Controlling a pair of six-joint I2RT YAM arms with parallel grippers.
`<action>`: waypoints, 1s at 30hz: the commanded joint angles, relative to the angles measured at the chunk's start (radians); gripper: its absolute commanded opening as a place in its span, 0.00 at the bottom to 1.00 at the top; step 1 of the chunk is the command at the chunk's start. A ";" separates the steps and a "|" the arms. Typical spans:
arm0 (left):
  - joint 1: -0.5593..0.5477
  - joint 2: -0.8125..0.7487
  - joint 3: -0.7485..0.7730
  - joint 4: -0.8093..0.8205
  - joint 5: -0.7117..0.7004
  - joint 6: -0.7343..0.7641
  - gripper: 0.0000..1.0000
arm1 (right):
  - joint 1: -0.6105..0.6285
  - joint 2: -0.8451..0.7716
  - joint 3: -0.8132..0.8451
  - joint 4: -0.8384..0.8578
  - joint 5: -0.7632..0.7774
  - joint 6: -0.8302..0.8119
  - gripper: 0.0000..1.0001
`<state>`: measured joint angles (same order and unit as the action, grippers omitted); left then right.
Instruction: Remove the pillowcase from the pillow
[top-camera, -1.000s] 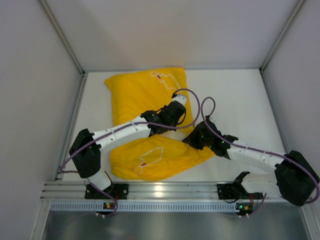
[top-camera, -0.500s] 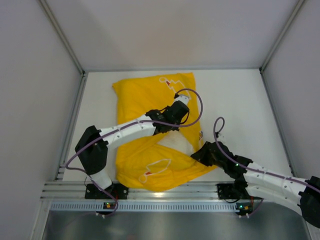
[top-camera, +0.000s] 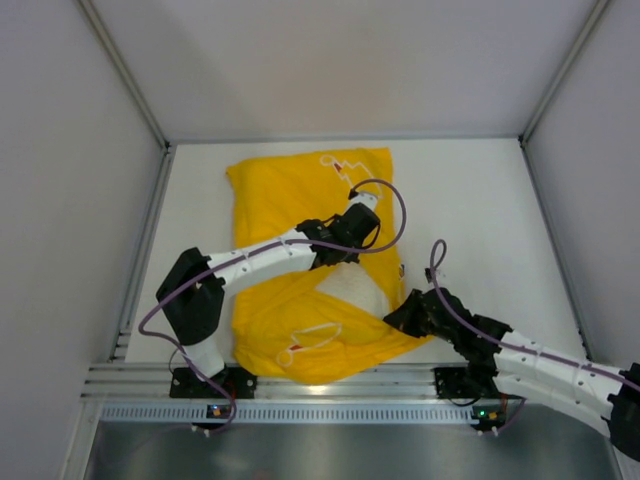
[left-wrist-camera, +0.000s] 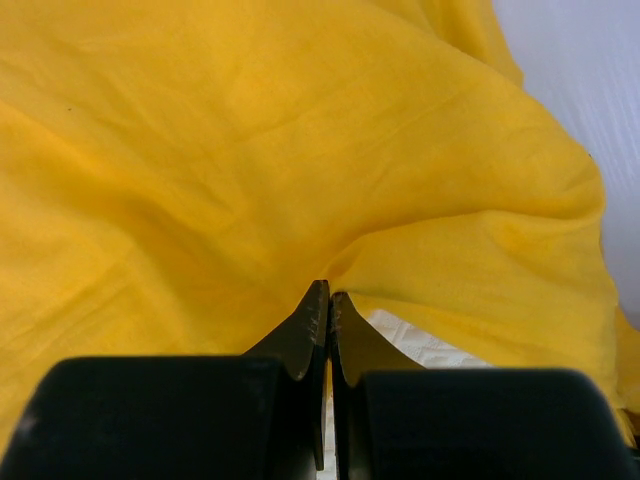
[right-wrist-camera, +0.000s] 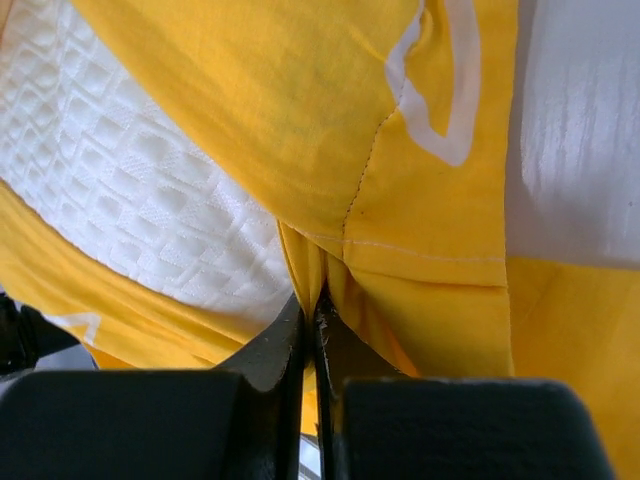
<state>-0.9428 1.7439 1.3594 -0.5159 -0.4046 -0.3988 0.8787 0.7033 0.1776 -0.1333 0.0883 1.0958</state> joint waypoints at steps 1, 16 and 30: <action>0.015 0.025 0.001 0.080 -0.008 -0.012 0.00 | 0.052 -0.056 -0.016 -0.197 -0.039 -0.010 0.00; 0.098 -0.023 0.006 0.074 0.073 -0.003 0.00 | 0.247 0.166 0.071 -0.261 0.258 0.228 0.00; 0.128 -0.083 -0.057 0.028 0.133 -0.008 0.00 | 0.117 0.555 0.182 0.052 0.201 0.016 0.15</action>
<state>-0.8078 1.7031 1.3388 -0.5106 -0.2935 -0.3950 1.0111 1.2881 0.4294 -0.0139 0.2596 1.1915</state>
